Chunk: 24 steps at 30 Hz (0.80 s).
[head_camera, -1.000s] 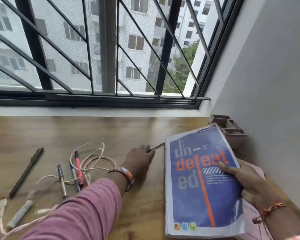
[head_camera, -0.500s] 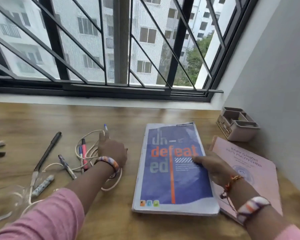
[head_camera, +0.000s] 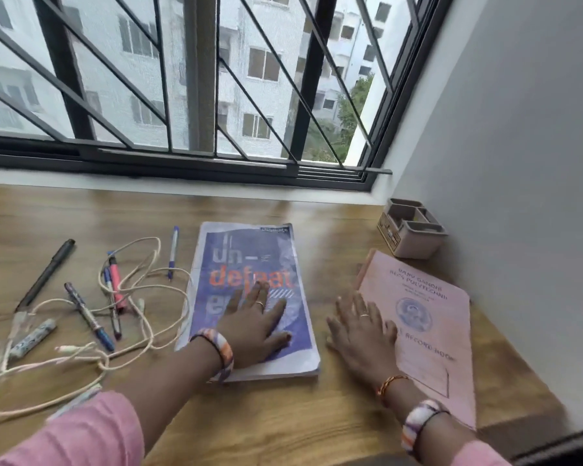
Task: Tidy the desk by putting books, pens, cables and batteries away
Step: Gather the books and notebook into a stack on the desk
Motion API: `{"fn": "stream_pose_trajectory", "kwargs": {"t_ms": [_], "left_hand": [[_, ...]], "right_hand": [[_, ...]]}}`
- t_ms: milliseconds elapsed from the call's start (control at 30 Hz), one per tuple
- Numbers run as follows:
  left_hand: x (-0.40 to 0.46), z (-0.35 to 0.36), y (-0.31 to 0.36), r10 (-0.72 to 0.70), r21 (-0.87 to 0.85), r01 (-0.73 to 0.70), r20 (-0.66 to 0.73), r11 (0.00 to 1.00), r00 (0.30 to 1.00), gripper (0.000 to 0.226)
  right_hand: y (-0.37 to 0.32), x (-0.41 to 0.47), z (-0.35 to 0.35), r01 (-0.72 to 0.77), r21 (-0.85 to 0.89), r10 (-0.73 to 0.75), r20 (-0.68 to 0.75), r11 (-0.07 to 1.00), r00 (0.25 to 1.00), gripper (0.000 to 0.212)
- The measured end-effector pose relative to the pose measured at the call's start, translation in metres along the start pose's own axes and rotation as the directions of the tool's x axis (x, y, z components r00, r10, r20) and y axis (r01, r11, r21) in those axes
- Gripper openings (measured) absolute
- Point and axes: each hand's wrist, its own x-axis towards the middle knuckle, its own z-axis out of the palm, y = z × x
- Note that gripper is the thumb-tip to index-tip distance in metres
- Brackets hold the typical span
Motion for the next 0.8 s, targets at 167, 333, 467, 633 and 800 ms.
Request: {"fn": "stream_pose_trajectory", "kwargs": {"t_ms": [167, 333, 467, 633, 800], "left_hand": [[0.016, 0.018, 0.033, -0.098, 0.016, 0.098, 0.003, 0.995, 0.995, 0.083], [0.007, 0.021, 0.056, -0.091, 0.028, 0.090, 0.009, 0.996, 0.996, 0.103], [-0.015, 0.025, 0.076, -0.102, 0.032, 0.102, 0.010, 0.994, 0.995, 0.102], [-0.043, 0.029, 0.109, -0.222, 0.090, 0.236, -0.138, 0.968, 0.965, 0.057], [-0.077, 0.035, 0.127, -0.186, 0.102, 0.211, -0.210, 0.972, 0.960, 0.042]], "right_hand": [[0.051, -0.039, 0.000, 0.190, -0.032, -0.189, 0.027, 0.981, 0.982, 0.108], [0.083, -0.083, -0.005, 0.254, -0.043, -0.250, 0.076, 0.966, 0.965, 0.095], [0.095, -0.113, -0.011, 0.297, -0.021, -0.295, 0.070, 0.954, 0.953, 0.098], [0.113, -0.147, -0.001, 0.321, -0.143, -0.340, -0.133, 0.936, 0.931, 0.080], [0.109, -0.168, 0.004, 0.216, -0.260, -0.306, -0.388, 0.941, 0.869, 0.062]]}}
